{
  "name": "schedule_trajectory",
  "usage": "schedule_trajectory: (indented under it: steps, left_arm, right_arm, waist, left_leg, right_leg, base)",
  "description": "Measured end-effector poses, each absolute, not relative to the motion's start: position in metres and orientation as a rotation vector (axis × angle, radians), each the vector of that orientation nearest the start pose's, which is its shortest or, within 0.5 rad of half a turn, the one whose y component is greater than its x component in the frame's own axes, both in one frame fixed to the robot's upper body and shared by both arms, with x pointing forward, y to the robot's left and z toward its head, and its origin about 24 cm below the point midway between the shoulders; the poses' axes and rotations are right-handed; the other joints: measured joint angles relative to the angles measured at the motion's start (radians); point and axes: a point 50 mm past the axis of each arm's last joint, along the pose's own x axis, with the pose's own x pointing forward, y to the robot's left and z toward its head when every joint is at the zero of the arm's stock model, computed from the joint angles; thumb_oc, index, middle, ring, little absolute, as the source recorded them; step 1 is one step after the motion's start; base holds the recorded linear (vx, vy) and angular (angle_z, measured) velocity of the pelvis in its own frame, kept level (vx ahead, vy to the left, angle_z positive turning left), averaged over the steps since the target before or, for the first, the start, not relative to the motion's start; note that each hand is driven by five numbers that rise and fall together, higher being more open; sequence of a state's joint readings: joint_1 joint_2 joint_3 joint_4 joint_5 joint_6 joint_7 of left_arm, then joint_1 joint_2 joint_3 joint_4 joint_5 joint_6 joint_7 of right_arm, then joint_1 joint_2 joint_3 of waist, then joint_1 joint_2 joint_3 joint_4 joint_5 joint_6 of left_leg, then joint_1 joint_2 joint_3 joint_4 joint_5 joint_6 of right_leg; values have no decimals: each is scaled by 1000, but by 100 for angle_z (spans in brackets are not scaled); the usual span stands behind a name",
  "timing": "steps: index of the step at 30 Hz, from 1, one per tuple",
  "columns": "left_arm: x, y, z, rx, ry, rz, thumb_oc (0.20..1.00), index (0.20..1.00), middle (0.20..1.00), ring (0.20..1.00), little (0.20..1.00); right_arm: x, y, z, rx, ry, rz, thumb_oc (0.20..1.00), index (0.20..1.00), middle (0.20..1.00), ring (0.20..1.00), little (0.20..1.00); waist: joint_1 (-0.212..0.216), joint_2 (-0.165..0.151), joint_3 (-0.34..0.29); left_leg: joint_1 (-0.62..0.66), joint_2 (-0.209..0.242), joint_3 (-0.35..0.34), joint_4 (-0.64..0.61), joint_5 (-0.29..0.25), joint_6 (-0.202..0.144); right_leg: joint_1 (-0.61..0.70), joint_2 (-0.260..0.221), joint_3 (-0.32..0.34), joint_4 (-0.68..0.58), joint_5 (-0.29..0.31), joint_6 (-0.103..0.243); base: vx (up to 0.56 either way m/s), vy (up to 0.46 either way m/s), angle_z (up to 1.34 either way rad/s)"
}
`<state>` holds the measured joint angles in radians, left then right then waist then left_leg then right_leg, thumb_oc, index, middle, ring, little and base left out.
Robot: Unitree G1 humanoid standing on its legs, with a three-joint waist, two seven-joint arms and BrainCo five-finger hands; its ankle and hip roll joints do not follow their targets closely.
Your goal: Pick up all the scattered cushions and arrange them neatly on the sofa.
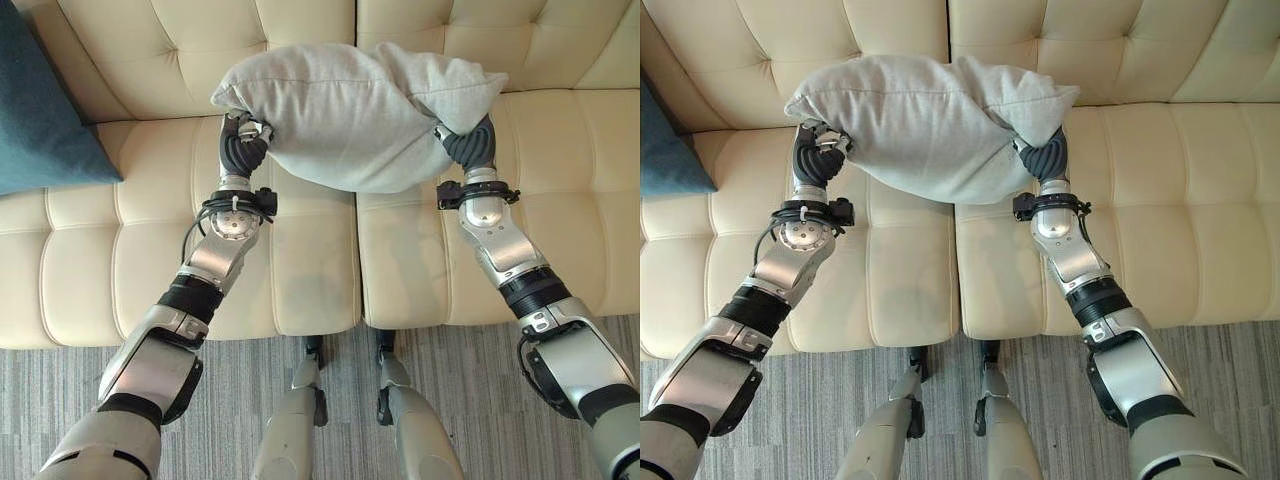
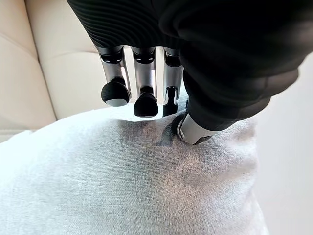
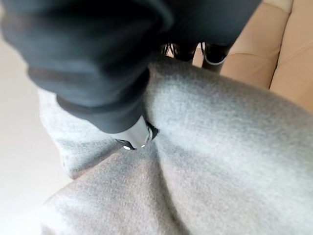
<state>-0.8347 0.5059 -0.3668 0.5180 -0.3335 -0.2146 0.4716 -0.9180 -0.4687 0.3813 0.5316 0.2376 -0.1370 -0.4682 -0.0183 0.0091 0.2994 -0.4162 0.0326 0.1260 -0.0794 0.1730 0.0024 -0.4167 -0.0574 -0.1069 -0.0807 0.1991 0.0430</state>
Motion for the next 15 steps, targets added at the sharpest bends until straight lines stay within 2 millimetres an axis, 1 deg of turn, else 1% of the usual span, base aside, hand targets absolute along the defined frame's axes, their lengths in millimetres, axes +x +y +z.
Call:
schedule_trajectory:
  steps: [2,3,6,9,10,12,15]
  left_arm:
    - [376,179,207,245,-489,213,1000,1000,1000,1000,1000]
    - [381,180,211,274,-485,220,1000,1000,1000,1000,1000]
    - [397,189,234,375,-474,273,1000,1000,1000,1000,1000]
    - [399,200,258,415,-506,308,1000,1000,1000,1000,1000]
    - [399,202,262,412,-516,314,1000,1000,1000,1000,1000]
    - [403,213,269,441,-485,334,1000,1000,1000,1000,1000]
    - [404,227,280,408,-465,358,1000,1000,1000,1000,1000]
  right_arm:
    - [384,-154,224,-320,-510,-177,1000,1000,1000,1000,1000]
    - [387,-154,228,-346,-509,-177,1000,1000,1000,1000,1000]
    - [400,-154,249,-428,-502,-186,1000,1000,1000,1000,1000]
    - [404,-156,272,-408,-528,-205,1000,1000,1000,1000,1000]
    - [404,-158,276,-400,-537,-210,1000,1000,1000,1000,1000]
    - [407,-168,285,-401,-513,-242,1000,1000,1000,1000,1000]
    - [407,-184,299,-374,-516,-289,1000,1000,1000,1000,1000]
  waist:
    - [0,0,0]
    - [0,0,0]
    - [-2,0,0]
    - [-3,0,0]
    - [-2,0,0]
    - [0,1,-1]
    - [2,1,-1]
  left_leg:
    - [6,1,2,0,1,-2]
    - [7,1,2,0,3,-4]
    - [4,1,-1,0,9,-10]
    - [-8,4,-2,0,14,-16]
    - [-15,5,-2,0,15,-18]
    - [-38,8,-7,0,20,-21]
    - [-70,10,-9,0,26,-20]
  right_leg:
    - [4,1,0,0,1,-1]
    - [5,0,0,0,3,-3]
    - [4,1,-3,0,5,-5]
    - [-9,3,-3,0,6,-4]
    - [-15,4,-3,0,6,-5]
    - [-36,7,-8,0,11,-9]
    - [-67,9,-10,0,19,-17]
  base:
    - [-36,-36,-2]
    - [-52,-46,-1]
    - [0,0,0]
    - [0,0,0]
    - [0,0,0]
    - [10,-7,4]
    - [2,1,1]
